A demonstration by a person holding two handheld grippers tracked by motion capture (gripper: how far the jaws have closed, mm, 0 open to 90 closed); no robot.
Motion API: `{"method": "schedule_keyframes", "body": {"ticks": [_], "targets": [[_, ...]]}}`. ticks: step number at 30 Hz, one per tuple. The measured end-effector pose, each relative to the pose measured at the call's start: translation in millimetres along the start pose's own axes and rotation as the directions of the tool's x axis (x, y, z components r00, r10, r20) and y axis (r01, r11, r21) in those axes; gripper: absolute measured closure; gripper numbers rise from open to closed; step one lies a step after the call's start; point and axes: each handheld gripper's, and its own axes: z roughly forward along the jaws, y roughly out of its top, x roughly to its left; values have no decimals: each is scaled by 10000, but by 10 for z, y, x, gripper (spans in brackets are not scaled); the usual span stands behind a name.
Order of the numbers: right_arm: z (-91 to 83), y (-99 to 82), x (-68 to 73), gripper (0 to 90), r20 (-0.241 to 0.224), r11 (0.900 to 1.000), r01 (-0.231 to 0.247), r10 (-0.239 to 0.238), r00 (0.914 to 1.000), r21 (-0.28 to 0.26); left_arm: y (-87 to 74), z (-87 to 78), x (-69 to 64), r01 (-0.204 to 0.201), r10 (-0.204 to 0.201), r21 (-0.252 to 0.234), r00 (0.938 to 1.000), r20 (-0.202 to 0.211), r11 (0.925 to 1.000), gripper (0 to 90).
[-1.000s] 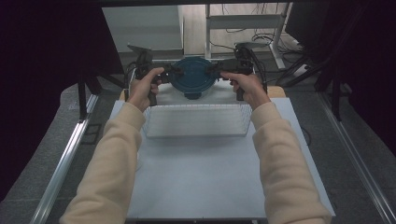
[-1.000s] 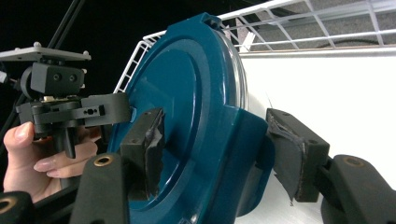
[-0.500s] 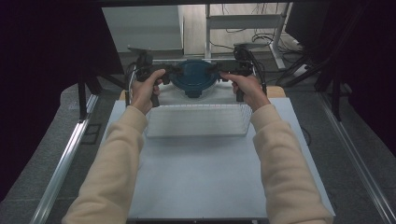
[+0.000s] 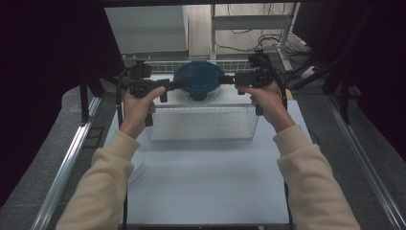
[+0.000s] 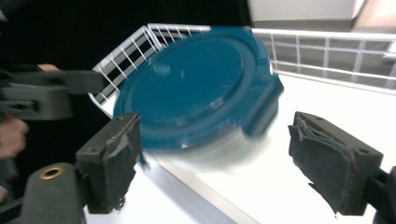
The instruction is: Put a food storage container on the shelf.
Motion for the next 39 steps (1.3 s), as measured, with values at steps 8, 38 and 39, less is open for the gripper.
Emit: {"method": "schedule_keyframes", "body": {"ticks": [8, 38, 39], "targets": [[-200, -471, 122, 200, 7, 9955, 942, -942, 9955, 107, -487, -164, -84, -950, 948, 600, 9955, 57, 9937, 261], [-327, -2074, 159, 228, 68, 9805, 1400, -1423, 9898, 1380, -1973, -458, 75, -1086, 1219, 1945, 9908, -581, 9749, 262], [-298, -2116, 137, 229, 77, 9787, 1390, -1418, 9899, 1514, -1990, -438, 82, -1052, 1191, 2107, 9914, -544, 9719, 259]]}}
